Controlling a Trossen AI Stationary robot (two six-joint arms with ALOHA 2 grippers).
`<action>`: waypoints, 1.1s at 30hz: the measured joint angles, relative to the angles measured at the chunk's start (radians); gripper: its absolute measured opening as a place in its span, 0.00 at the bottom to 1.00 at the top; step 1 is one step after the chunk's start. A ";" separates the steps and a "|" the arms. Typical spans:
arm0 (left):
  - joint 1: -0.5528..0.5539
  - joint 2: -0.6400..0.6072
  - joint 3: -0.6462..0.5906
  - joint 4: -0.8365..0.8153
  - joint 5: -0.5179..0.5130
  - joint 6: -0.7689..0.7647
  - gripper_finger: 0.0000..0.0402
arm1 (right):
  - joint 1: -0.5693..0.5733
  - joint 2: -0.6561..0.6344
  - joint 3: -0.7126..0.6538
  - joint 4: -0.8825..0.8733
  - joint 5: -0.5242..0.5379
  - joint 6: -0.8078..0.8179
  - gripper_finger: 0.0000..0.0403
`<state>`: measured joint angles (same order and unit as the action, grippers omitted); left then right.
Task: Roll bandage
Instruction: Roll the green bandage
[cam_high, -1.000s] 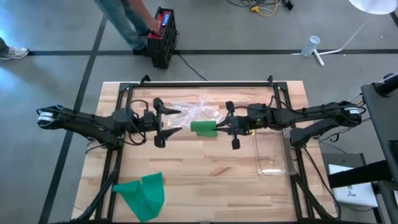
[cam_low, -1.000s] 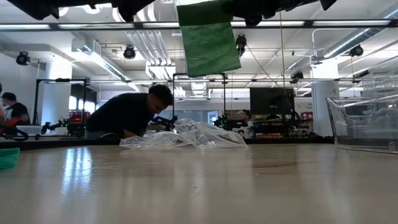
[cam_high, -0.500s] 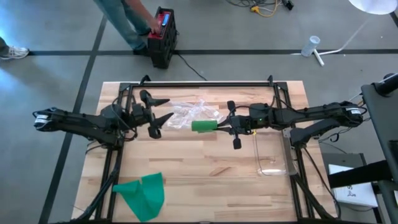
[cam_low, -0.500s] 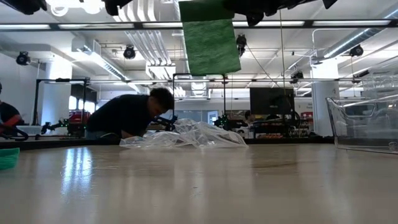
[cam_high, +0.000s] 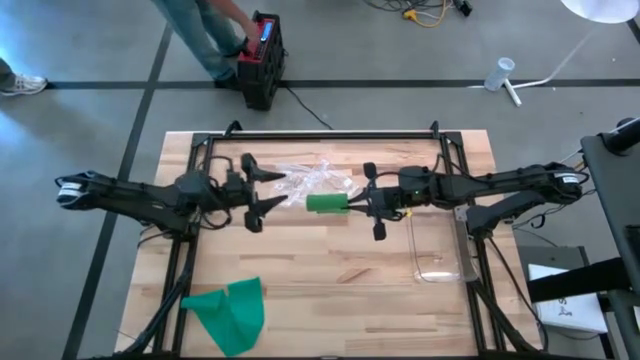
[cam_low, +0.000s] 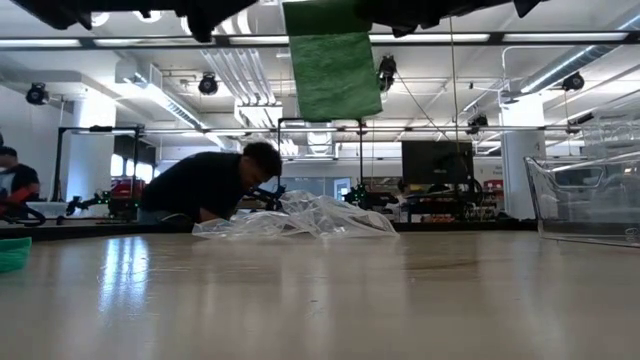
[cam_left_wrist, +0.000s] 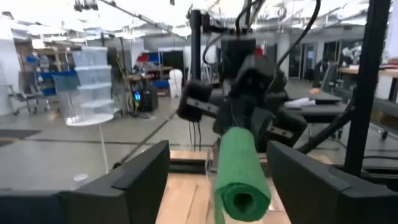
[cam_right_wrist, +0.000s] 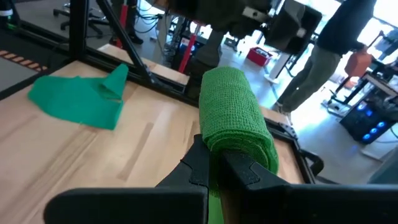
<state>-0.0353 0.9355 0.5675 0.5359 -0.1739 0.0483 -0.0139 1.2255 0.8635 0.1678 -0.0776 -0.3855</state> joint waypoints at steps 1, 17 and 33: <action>0.000 0.023 0.008 0.002 0.000 -0.006 0.65 | 0.000 0.001 0.000 0.002 0.000 -0.003 0.01; 0.000 0.223 0.112 -0.006 0.139 0.168 0.83 | -0.005 0.001 0.000 0.025 -0.001 -0.018 0.01; 0.033 0.267 0.122 0.051 0.138 0.141 0.78 | -0.013 0.001 0.000 0.093 -0.079 -0.005 0.01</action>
<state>-0.0025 1.2024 0.6897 0.5864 -0.0355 0.1898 -0.0269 1.2266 0.8635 0.2607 -0.1566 -0.3904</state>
